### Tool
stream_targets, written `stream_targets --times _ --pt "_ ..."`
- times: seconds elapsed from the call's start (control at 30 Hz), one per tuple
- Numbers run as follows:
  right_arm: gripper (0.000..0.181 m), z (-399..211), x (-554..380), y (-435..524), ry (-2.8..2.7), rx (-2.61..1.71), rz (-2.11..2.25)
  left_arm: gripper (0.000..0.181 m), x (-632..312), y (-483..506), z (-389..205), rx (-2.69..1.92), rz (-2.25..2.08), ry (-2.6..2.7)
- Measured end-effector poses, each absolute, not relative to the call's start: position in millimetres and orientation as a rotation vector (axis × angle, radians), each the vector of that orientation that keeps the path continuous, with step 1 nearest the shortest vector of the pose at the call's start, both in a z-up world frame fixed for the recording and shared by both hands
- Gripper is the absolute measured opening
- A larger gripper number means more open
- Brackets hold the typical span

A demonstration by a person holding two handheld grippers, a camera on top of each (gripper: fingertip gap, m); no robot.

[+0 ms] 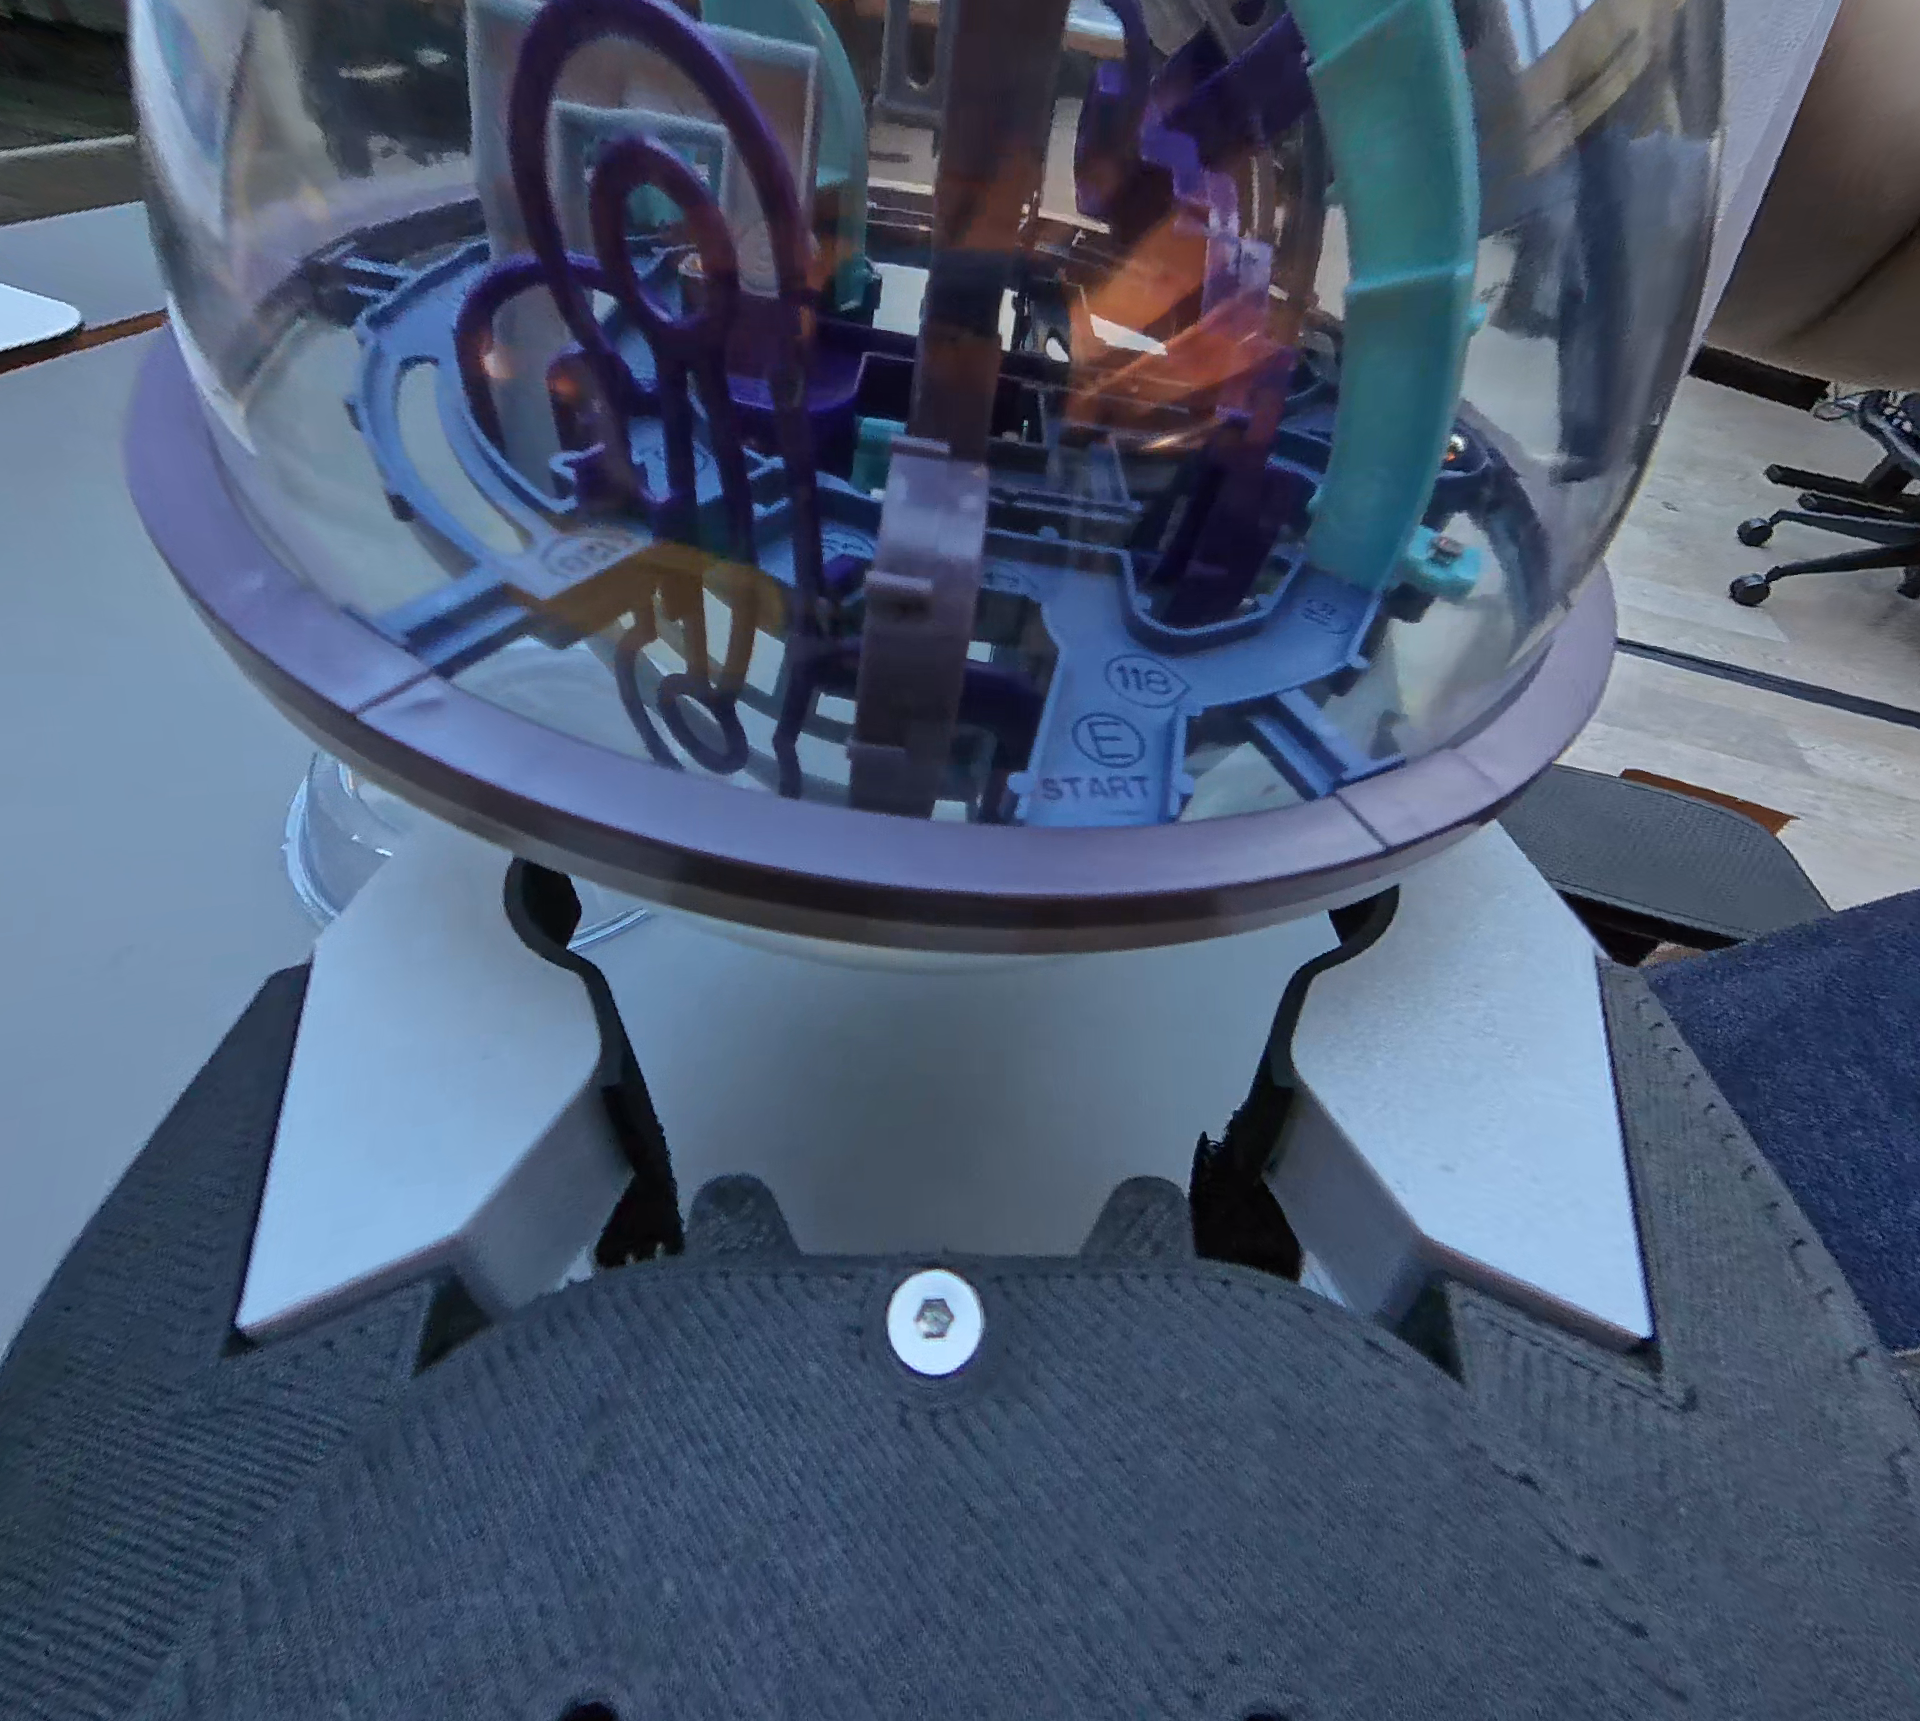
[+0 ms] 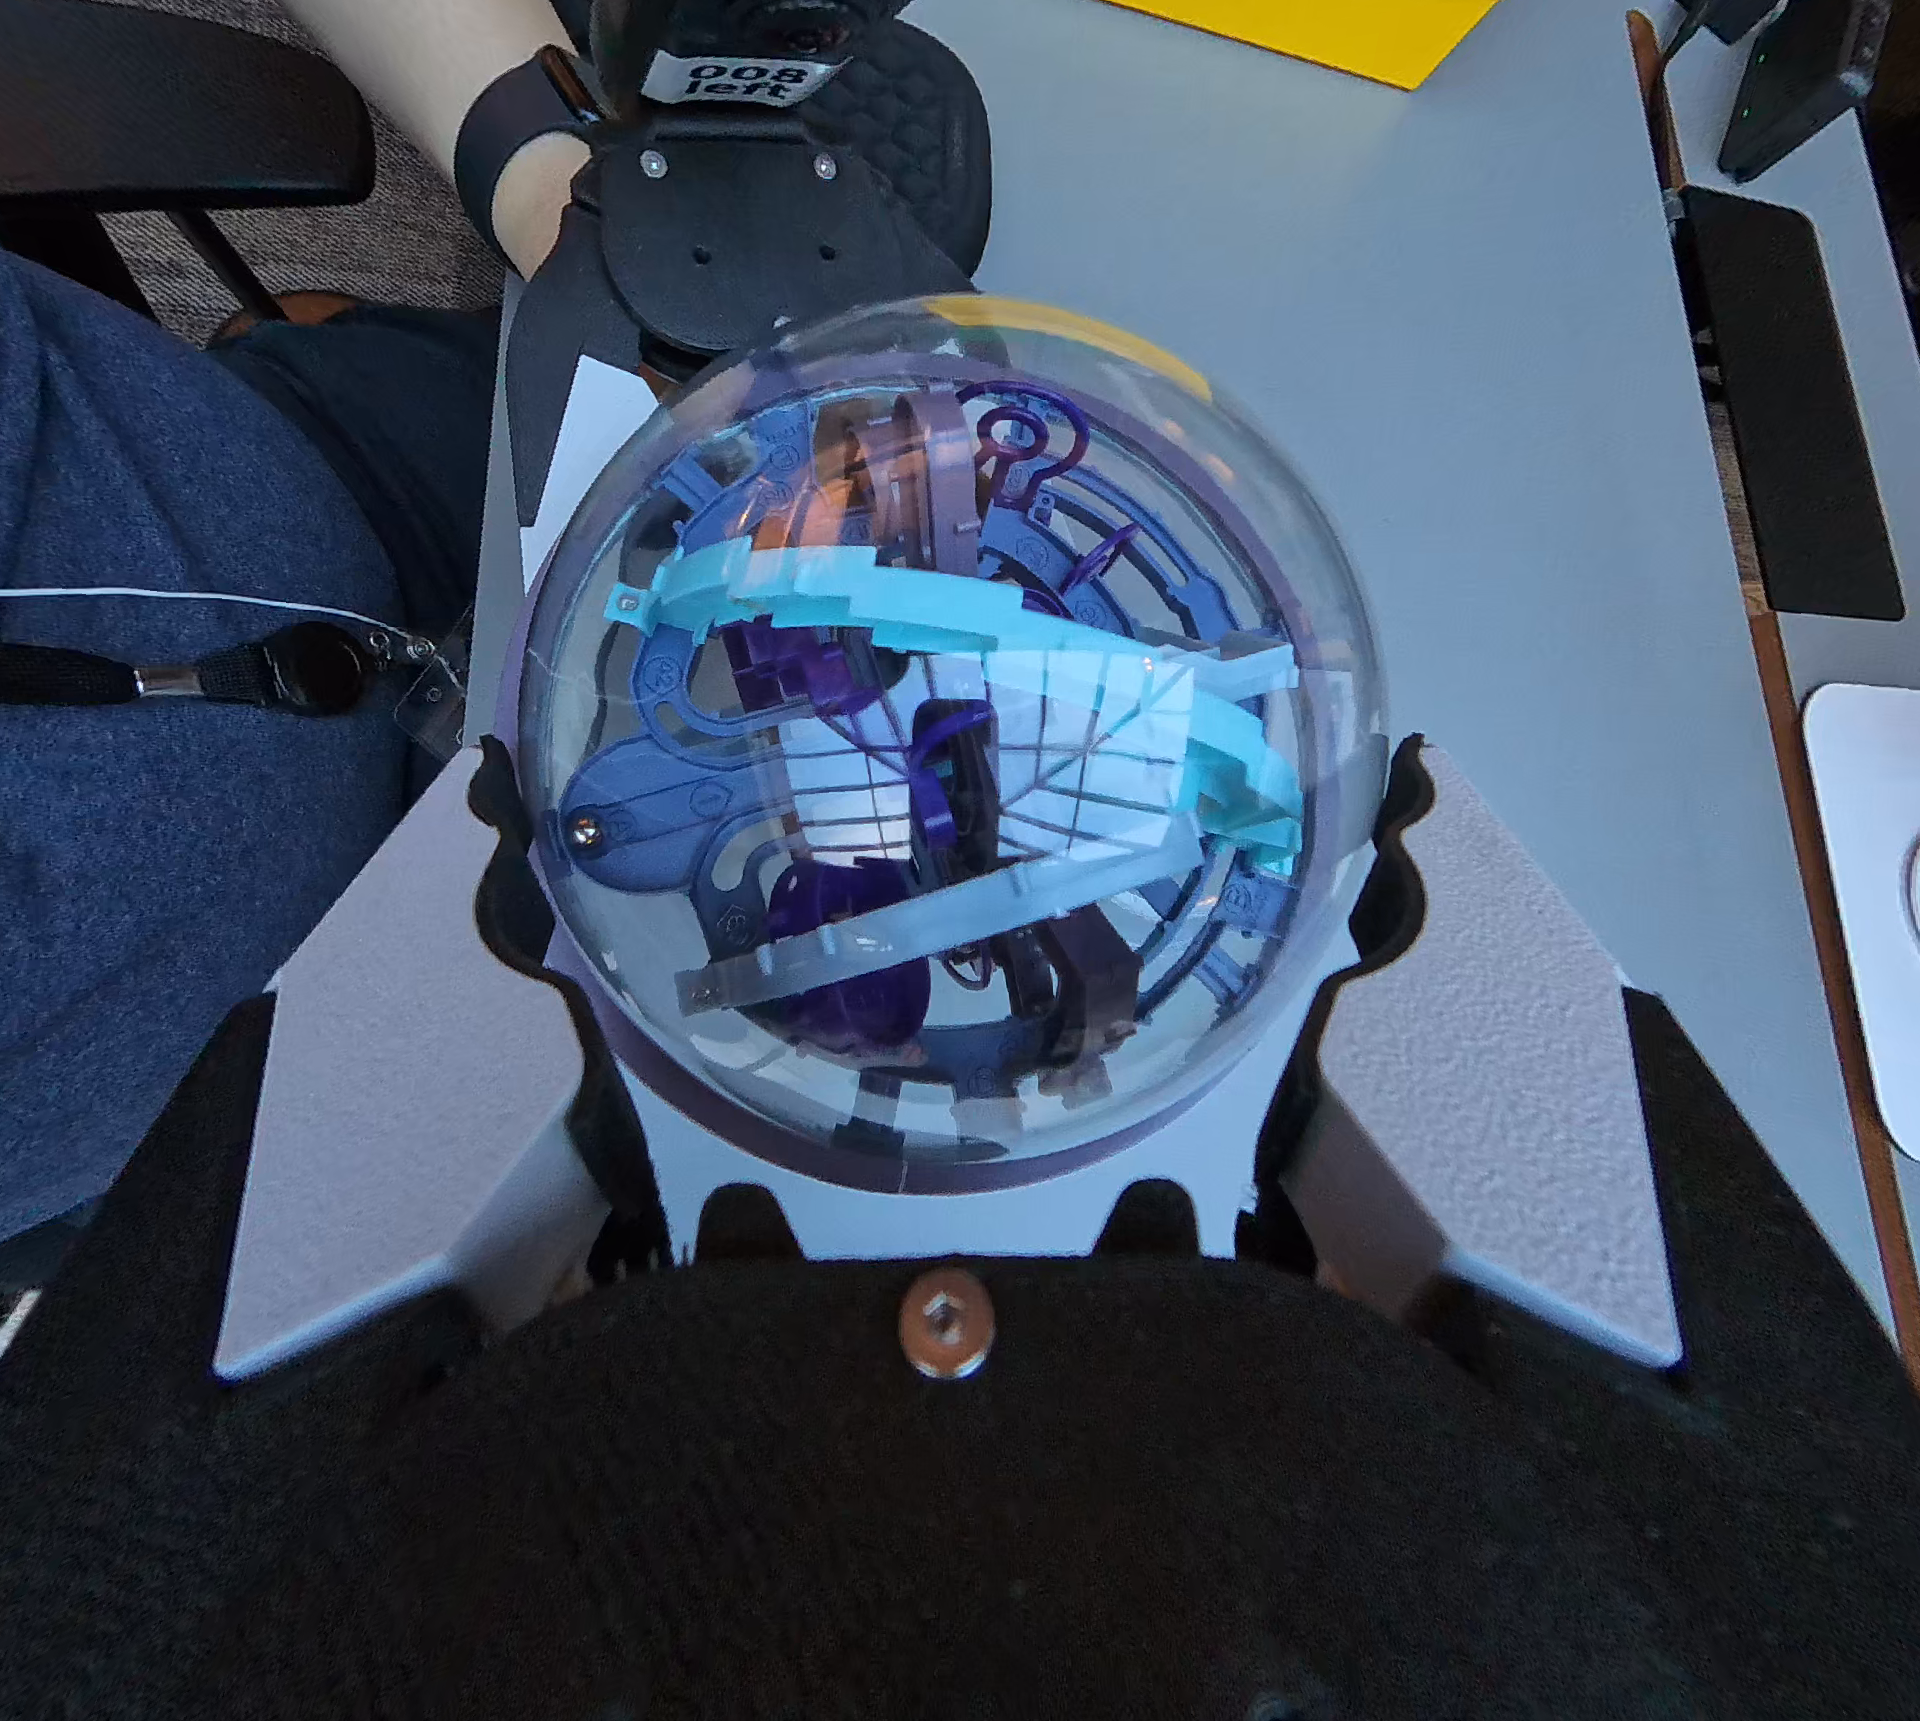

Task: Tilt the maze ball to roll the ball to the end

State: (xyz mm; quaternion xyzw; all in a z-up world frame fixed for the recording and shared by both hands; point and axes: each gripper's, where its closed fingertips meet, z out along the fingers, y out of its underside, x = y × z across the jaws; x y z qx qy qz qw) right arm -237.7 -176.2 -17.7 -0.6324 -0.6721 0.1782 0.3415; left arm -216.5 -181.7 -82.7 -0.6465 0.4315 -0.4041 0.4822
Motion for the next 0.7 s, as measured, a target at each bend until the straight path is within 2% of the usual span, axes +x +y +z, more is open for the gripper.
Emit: stream_targets --times 0.7 --pt "0.158 -18.9 -239.9 -171.5 -1.696 -1.764 0.57 0.148 -216.6 -185.8 -83.4 -1.643 -1.127 1.039"
